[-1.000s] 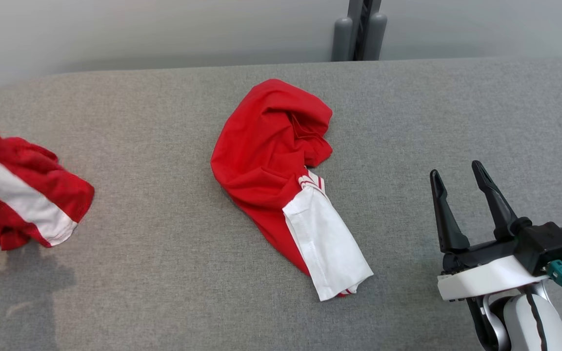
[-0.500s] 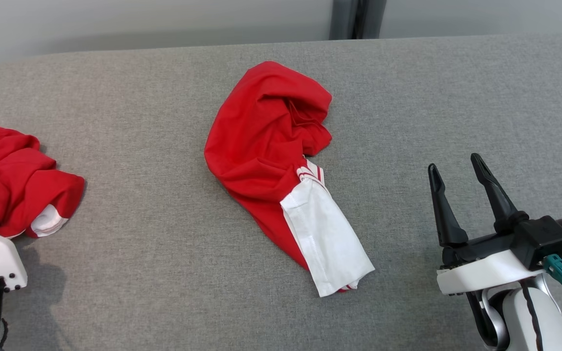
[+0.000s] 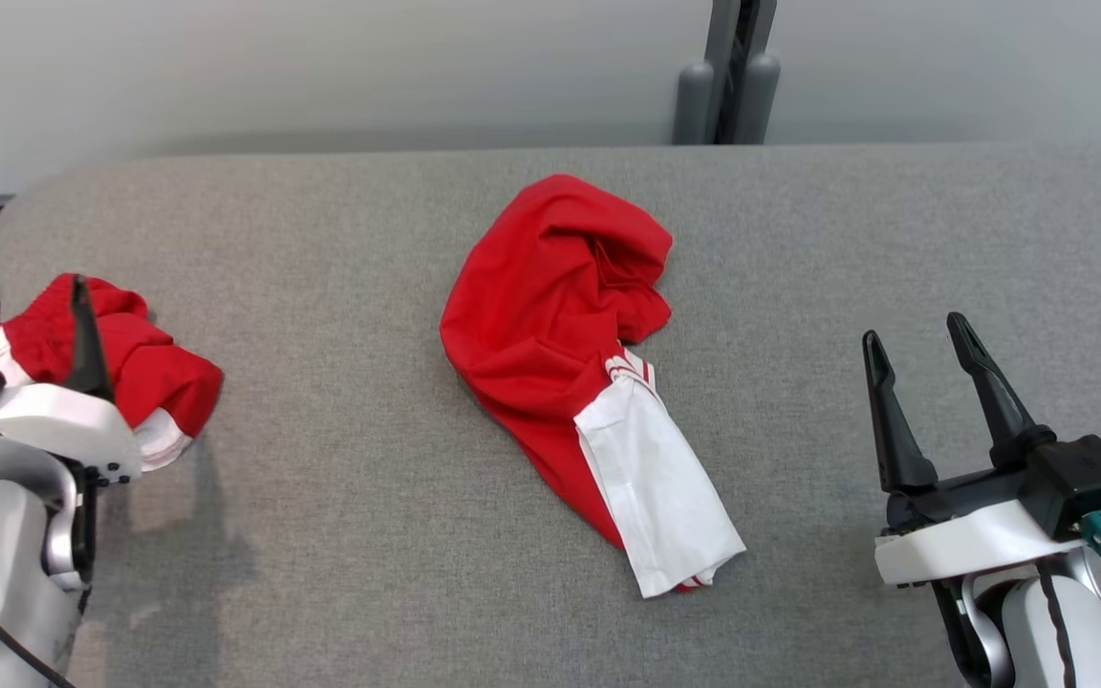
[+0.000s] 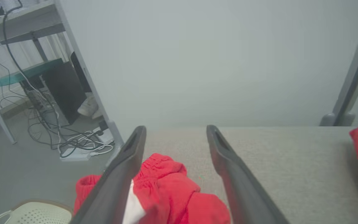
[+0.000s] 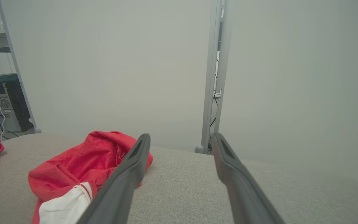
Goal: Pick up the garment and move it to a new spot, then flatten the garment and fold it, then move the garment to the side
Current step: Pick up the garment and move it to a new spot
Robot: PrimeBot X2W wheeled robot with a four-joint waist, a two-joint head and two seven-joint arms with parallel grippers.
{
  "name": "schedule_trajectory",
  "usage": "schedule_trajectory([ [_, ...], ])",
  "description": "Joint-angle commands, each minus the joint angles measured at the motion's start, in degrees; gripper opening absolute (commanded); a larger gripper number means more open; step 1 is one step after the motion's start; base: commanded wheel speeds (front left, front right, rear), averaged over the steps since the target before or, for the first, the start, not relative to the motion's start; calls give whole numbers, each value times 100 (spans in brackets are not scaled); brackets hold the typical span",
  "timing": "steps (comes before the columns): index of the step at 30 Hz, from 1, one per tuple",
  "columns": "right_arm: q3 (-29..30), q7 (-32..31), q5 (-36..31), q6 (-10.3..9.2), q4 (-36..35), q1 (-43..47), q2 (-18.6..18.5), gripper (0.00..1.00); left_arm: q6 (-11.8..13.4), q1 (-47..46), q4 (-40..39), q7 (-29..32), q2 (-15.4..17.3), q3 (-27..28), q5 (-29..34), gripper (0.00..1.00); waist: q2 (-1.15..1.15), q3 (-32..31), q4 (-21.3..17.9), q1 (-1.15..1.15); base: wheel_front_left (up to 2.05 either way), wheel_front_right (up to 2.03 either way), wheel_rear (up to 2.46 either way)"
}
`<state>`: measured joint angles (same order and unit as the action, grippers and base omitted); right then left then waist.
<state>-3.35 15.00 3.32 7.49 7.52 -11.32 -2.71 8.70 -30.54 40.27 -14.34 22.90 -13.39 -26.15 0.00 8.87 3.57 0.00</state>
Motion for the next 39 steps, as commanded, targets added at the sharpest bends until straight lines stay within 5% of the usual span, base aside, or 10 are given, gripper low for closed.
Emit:
schedule_trajectory([
  [1, 34, 27, -34, 1, -42, 38, -38, 100, 73, 137, -265, -46, -16, 44, 76, 100, 0, -154, 10, 0, 0, 0, 0],
  [14, 258, 26, -90, 1, -198, 259, -39, 100, 423, 1564, -2926, -81, -589, 61, 403, 100, 0, -643, -486, 0, 0, 0, 0],
  [25, 227, 26, -67, 1, -209, 544, -46, 100, 345, 2814, -3439, -82, -1353, 384, 764, 100, 0, -855, -915, 0, 0, 0, 0],
  [39, 44, 27, -37, 1, -171, 798, -35, 100, 73, 3399, -3485, -82, -1919, 812, 1424, 100, 0, -1016, -755, 0, 0, 0, 0],
])
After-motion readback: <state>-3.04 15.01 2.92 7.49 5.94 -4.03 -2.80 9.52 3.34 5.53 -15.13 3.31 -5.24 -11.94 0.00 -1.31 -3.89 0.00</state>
